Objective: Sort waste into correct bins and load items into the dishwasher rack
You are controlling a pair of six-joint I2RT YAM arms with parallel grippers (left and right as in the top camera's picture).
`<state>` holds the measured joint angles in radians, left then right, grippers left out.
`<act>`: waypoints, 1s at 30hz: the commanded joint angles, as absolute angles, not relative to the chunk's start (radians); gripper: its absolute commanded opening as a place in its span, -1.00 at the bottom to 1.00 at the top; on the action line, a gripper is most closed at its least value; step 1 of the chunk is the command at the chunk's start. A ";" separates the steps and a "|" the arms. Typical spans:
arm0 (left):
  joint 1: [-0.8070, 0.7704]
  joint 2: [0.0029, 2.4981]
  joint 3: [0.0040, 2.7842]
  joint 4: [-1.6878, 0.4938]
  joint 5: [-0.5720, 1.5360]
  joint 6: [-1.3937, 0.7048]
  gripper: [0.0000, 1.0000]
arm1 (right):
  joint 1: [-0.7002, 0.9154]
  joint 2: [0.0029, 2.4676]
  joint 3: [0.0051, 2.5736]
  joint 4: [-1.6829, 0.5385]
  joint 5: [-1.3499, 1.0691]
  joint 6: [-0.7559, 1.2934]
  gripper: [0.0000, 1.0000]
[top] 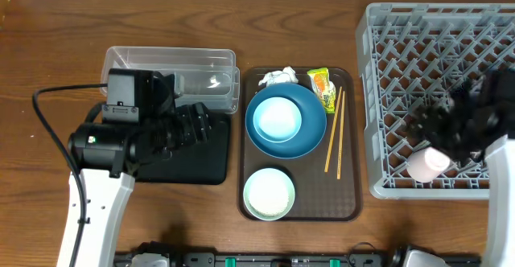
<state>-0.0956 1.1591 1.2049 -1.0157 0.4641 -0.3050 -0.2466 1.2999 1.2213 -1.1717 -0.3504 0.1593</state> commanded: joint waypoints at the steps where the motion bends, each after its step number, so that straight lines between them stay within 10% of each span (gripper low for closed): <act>1: -0.098 1.124 1.215 -1.017 0.356 -0.281 0.43 | -0.063 1.216 1.255 -1.096 -0.482 0.098 0.43; 10: -0.098 1.090 1.216 -1.054 0.327 -0.281 0.54 | 0.455 1.384 1.253 -0.878 -0.022 0.357 0.37; 21: -0.098 1.097 1.215 -1.118 0.327 -0.281 0.75 | 0.504 1.788 1.253 -0.680 -0.127 0.430 0.08; 25: -0.098 1.097 1.215 -1.118 0.327 -0.281 0.76 | 0.514 1.887 1.253 -0.661 -0.146 0.450 -0.15; 30: -0.098 1.097 1.215 -1.118 0.327 -0.281 0.77 | 0.508 1.931 1.253 -0.673 -0.146 0.448 -0.97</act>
